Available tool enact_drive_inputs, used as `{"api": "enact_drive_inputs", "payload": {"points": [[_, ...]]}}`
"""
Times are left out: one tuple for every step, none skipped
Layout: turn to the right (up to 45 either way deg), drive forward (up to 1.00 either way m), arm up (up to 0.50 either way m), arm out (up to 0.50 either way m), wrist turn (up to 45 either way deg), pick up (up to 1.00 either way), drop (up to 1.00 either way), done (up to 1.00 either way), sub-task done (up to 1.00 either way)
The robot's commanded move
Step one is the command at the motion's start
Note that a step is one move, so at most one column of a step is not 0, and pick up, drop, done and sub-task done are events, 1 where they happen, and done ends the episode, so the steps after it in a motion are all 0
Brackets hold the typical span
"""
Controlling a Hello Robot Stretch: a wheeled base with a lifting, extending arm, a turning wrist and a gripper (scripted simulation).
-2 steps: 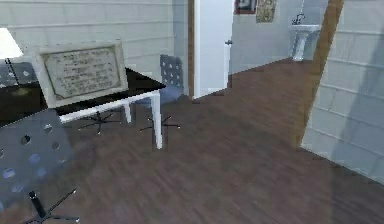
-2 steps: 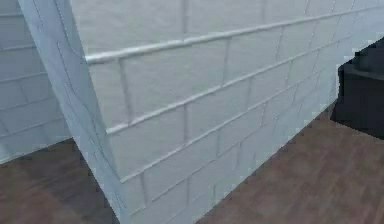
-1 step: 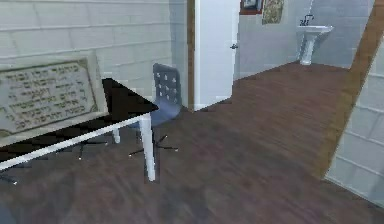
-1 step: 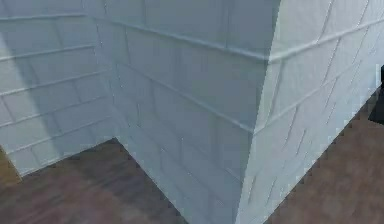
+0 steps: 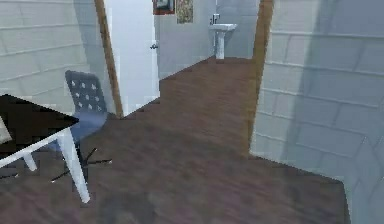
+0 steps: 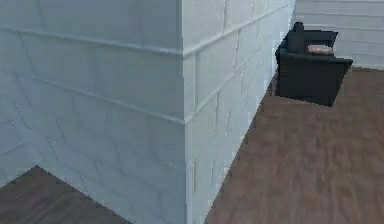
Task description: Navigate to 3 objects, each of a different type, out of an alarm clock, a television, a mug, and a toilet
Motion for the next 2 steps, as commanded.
{"api": "enact_drive_inputs", "payload": {"points": [[0.0, 1.0, 0.0, 0.0, 0.0, 0.0, 0.0, 0.0, 0.0], [3.0, 0.0, 0.0, 0.0, 0.0, 0.0, 0.0, 0.0, 0.0]]}}
